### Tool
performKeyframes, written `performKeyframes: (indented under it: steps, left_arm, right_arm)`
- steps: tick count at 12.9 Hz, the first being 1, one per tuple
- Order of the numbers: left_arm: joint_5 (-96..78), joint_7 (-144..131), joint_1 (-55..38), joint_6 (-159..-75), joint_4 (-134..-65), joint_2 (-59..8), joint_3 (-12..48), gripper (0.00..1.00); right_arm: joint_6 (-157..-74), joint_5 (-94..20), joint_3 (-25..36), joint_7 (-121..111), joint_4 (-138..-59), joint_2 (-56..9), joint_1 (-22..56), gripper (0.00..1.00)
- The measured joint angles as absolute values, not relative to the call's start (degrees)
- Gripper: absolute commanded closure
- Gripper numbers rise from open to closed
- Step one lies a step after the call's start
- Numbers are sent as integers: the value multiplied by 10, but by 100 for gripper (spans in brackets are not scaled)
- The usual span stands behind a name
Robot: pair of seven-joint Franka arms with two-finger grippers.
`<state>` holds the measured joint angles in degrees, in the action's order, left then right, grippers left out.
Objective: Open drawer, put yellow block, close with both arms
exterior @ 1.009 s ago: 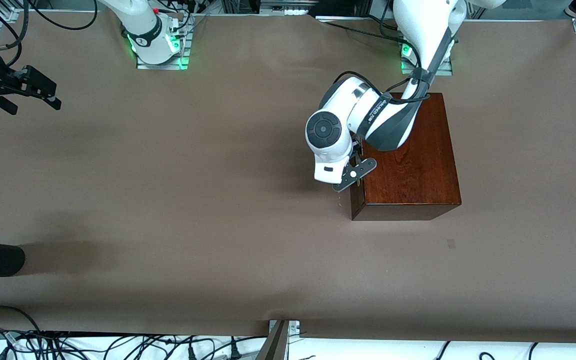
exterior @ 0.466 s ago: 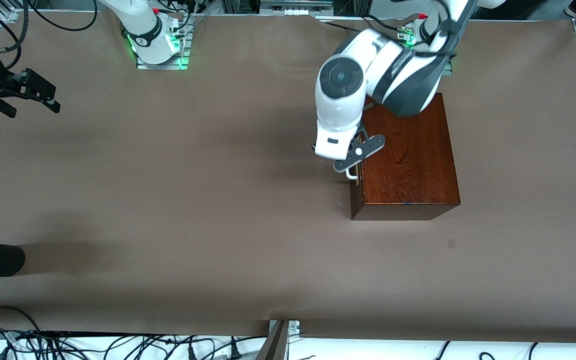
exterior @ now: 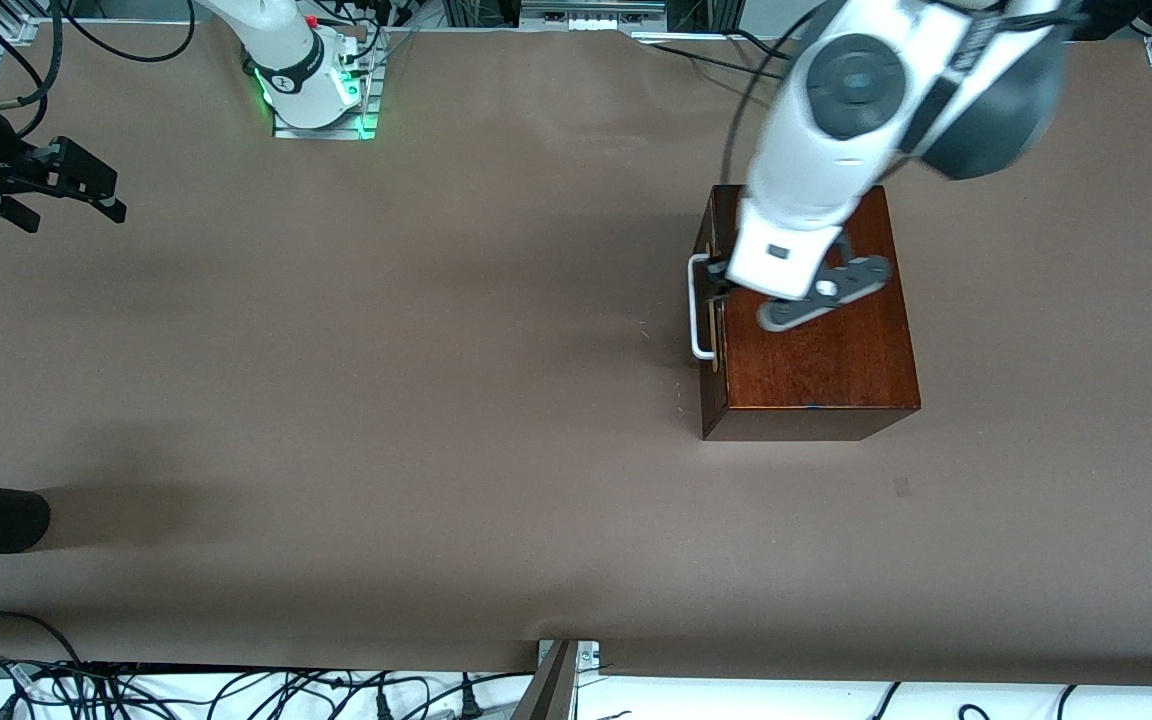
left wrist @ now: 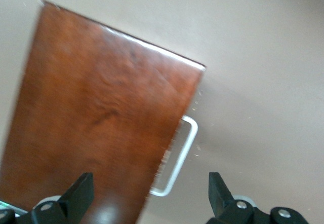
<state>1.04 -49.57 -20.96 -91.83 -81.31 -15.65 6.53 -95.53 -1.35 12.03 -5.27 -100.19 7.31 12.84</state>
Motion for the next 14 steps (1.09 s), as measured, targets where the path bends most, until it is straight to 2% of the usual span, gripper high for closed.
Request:
performKeyframes:
  steps: [5, 9, 11, 14]
  left_arm:
    - [8, -281, -121, -880, -856, -70, 51, 0]
    - [8, -124, -107, -875, -917, 0, -17, 0]
    - [11, -72, -105, -876, -932, 18, -47, 0]
    - [16, -52, -104, -879, -939, 26, -57, 0]
  right_arm:
    - [-953, -13, 120, -53, -1004, 78, 128, 0]
    - [-952, -13, 120, -53, -1004, 79, 128, 0]
    - [-952, -13, 120, -54, -1004, 79, 128, 0]
    - [-952, -13, 120, -54, -1004, 79, 128, 0]
